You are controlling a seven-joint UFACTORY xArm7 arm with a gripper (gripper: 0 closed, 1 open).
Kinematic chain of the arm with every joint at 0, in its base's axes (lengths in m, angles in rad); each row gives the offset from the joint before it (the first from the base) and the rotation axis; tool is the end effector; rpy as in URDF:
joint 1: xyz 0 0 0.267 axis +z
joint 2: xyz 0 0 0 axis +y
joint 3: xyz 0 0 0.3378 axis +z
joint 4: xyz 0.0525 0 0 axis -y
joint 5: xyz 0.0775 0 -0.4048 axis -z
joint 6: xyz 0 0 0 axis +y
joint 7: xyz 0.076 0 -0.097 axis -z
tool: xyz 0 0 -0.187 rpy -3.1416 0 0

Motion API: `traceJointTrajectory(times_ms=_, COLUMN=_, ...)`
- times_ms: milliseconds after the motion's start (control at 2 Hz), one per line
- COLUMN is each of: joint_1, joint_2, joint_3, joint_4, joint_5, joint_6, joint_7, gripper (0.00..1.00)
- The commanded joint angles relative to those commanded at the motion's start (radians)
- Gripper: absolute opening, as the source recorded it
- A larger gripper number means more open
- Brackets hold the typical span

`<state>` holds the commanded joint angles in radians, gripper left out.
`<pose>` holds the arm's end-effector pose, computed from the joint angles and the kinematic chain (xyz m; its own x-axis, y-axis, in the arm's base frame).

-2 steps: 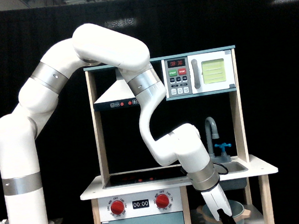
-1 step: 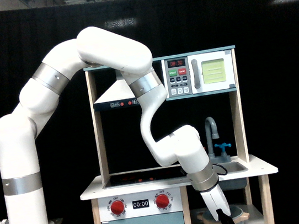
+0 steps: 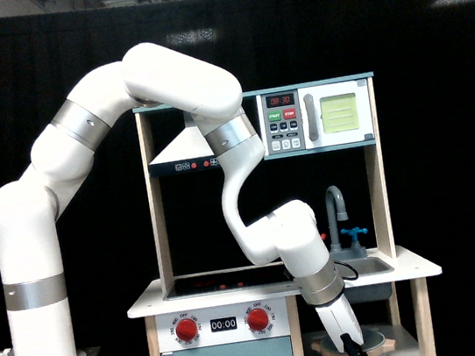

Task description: Put the bowl inside the kitchen cabinet

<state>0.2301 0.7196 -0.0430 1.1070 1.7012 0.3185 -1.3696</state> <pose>0.5871 0.1231 -0.1301 0.9429 -0.1241 0.3090 0.0024 -0.9253 -0.3792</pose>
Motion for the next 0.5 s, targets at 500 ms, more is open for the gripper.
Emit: traceJointTrajectory(times_ms=500, joint_1=-0.002, joint_2=-0.035, joint_3=0.012, joint_4=-0.028, joint_5=-0.015, joint_6=-0.011, joint_7=0.019, gripper=1.0)
